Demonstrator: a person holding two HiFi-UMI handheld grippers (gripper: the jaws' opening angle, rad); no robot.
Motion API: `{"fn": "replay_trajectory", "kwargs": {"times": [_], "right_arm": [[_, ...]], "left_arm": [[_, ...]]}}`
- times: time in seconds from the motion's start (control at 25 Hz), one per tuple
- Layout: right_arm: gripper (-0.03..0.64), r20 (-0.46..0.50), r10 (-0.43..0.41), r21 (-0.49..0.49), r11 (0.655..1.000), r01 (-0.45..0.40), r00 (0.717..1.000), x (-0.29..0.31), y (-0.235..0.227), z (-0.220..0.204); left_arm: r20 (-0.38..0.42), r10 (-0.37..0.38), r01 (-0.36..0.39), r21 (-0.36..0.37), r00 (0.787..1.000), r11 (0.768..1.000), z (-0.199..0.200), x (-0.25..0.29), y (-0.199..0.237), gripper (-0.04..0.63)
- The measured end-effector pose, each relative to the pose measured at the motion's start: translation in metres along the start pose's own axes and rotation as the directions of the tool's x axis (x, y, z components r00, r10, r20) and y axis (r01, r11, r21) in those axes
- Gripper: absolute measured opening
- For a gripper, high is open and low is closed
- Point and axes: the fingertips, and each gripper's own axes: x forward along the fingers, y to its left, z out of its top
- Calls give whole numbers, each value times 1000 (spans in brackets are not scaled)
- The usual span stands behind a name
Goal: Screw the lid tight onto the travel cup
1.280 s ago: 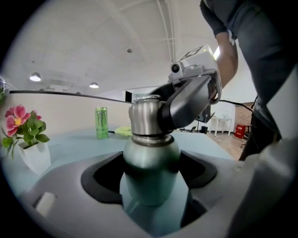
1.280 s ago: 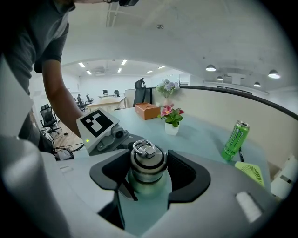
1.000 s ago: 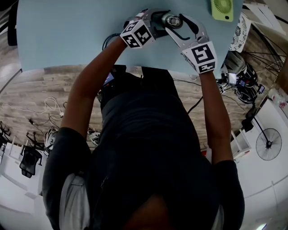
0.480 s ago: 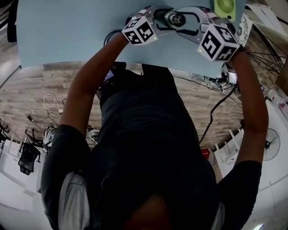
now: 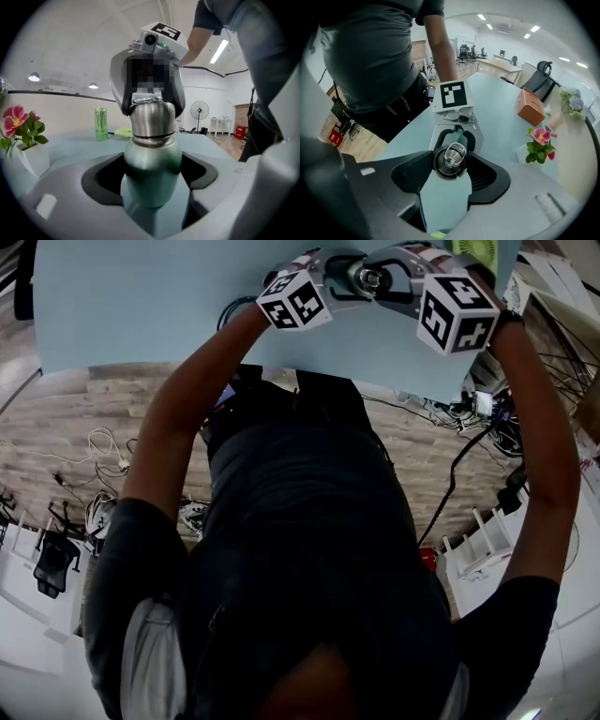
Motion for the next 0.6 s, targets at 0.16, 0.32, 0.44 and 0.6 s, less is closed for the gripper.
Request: {"fn": "replay_trajectory", "kwargs": {"times": [0.16, 0.32, 0.44, 0.6], "right_arm": [[230, 57, -84, 168, 983, 74, 995, 0, -5, 3], [229, 81, -267, 372, 902, 220, 960, -2, -12, 5], [229, 80, -443, 565, 758, 325, 893, -9, -19, 7], [229, -6, -674, 835, 403, 375, 739, -17, -23, -3]], "left_arm": [[1, -1, 1, 2, 1000, 1000, 0, -1, 1, 408], [3, -5, 5, 3, 1000, 1000, 0, -2, 1, 408], [5, -5, 5, 2, 1000, 1000, 0, 0, 0, 408], [9, -2, 2, 2, 1000, 1000, 0, 1, -1, 408]]}}
